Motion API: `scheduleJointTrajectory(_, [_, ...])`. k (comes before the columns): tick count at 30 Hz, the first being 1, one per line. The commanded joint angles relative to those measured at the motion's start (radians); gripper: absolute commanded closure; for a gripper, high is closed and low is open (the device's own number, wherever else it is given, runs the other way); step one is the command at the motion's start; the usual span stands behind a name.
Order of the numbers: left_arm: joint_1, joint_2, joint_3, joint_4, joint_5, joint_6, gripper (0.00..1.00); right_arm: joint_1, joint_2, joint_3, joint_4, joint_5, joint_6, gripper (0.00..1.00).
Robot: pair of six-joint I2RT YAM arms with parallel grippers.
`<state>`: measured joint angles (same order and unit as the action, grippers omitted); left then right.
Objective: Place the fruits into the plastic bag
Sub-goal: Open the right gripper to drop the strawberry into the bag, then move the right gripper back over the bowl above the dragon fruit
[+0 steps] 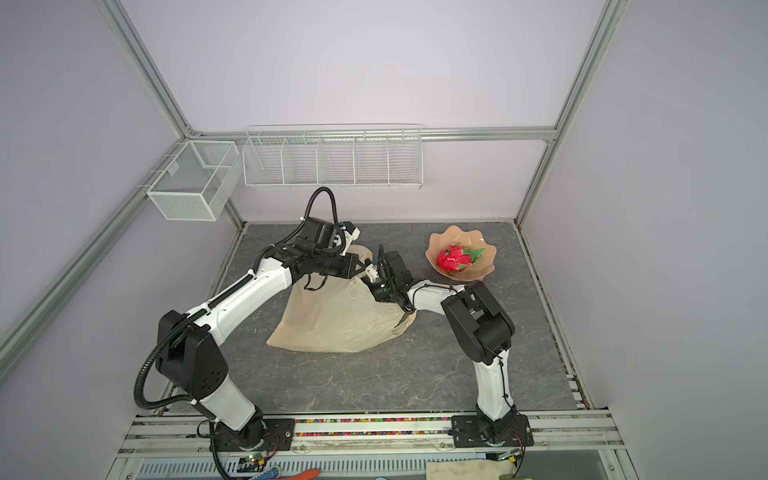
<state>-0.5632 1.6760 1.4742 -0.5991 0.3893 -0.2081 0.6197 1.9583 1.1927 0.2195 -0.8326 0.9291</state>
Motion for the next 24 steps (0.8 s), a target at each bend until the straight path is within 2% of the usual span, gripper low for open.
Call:
scheduleJointTrajectory(1, [-0.003, -0.021, -0.008, 0.01, -0.013, 0.003, 1.0, -0.031, -0.077, -0.031, -0.171, 0.044, -0.104, 0.02])
scheduleJointTrajectory(12, [-0.003, -0.022, -0.03, 0.03, -0.019, 0.001, 1.0, -0.124, -0.237, -0.039, -0.542, 0.187, -0.293, 0.0])
scheduleJointTrajectory(20, [-0.003, -0.023, -0.049, 0.044, -0.013, 0.001, 1.0, -0.216, -0.367, -0.041, -0.705, 0.315, -0.295, 0.04])
scheduleJointTrajectory(24, [-0.003, -0.024, -0.051, 0.051, -0.012, 0.002, 1.0, -0.281, -0.421, 0.003, -0.792, 0.385, -0.286, 0.09])
